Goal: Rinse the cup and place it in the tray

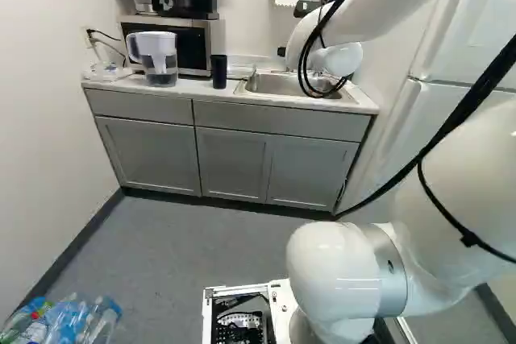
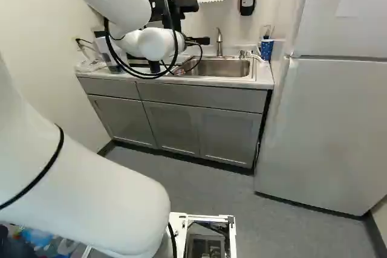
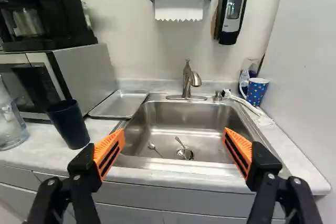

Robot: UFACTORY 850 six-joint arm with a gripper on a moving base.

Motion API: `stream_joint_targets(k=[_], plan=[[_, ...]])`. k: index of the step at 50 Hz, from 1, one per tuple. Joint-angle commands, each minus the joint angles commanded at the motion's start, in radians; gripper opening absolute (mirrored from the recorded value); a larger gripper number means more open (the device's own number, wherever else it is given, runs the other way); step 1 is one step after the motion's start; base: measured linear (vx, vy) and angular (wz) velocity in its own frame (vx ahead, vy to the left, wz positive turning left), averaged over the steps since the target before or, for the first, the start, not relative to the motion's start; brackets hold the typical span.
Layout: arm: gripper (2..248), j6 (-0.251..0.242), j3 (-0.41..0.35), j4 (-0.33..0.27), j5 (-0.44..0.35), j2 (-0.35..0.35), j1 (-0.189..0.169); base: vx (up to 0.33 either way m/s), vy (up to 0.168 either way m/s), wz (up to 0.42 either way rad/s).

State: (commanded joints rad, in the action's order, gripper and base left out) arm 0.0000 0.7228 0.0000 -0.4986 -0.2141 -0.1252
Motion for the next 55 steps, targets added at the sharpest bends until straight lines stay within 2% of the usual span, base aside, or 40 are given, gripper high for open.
stream_joint_targets(k=[55], plan=[[247, 0.000, 0.104, 0.000, 0.138, -0.011, 0.003, 0.000, 0.000, 0.000]])
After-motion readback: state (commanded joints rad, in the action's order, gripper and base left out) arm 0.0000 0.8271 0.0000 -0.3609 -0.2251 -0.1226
